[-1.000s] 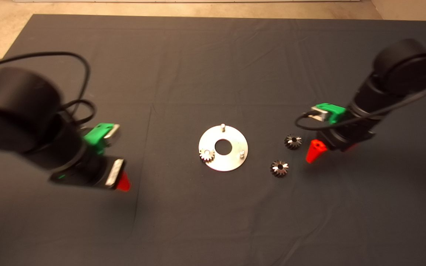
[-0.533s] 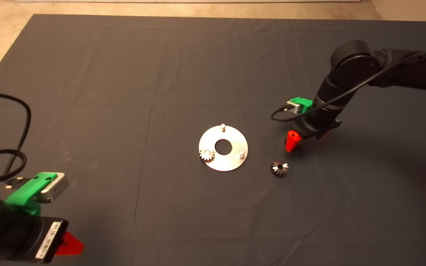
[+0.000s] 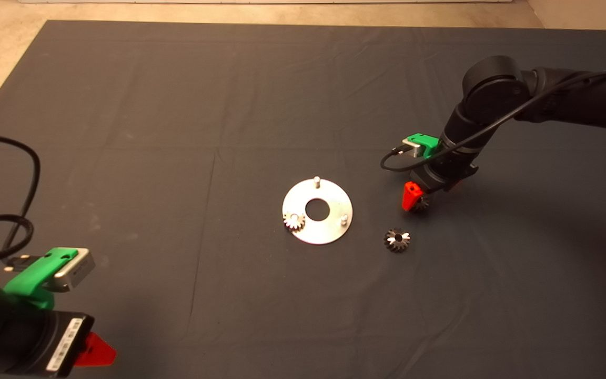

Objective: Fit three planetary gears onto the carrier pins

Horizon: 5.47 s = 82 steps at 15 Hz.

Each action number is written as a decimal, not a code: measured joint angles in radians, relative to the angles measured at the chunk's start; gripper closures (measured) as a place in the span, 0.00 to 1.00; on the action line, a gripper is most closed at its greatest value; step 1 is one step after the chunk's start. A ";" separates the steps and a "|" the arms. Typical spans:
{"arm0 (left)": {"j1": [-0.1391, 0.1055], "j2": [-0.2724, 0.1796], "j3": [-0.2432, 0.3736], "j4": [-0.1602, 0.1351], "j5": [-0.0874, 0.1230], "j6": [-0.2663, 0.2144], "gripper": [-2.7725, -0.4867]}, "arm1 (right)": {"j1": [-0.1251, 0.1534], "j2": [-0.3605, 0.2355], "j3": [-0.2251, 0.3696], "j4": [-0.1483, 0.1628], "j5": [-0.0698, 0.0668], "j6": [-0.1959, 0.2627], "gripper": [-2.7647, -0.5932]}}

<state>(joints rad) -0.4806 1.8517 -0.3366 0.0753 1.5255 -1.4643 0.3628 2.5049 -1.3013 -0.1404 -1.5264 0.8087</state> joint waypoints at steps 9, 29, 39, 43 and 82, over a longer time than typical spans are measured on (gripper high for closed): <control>0.000 -0.124 0.000 -0.001 0.000 0.092 0.32 | 0.000 0.001 0.000 -0.026 0.000 -0.024 0.01; -0.003 -0.377 0.000 -0.025 -0.001 0.317 0.32 | -0.028 0.025 0.003 -0.044 0.000 -0.088 0.31; -0.006 -0.411 0.000 -0.053 -0.002 0.349 0.32 | -0.055 0.022 0.016 -0.114 0.000 -0.168 0.49; -0.006 -0.412 0.000 -0.058 -0.002 0.351 0.32 | -0.055 0.019 0.055 -0.137 0.000 -0.175 0.54; -0.006 -0.407 0.000 -0.073 -0.002 0.352 0.32 | 0.015 0.097 0.108 -0.182 -0.002 -0.143 0.84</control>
<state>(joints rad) -0.4862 1.4447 -0.3362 0.0025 1.5234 -1.1126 0.3776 2.6019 -1.1934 -0.3224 -1.5286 0.6658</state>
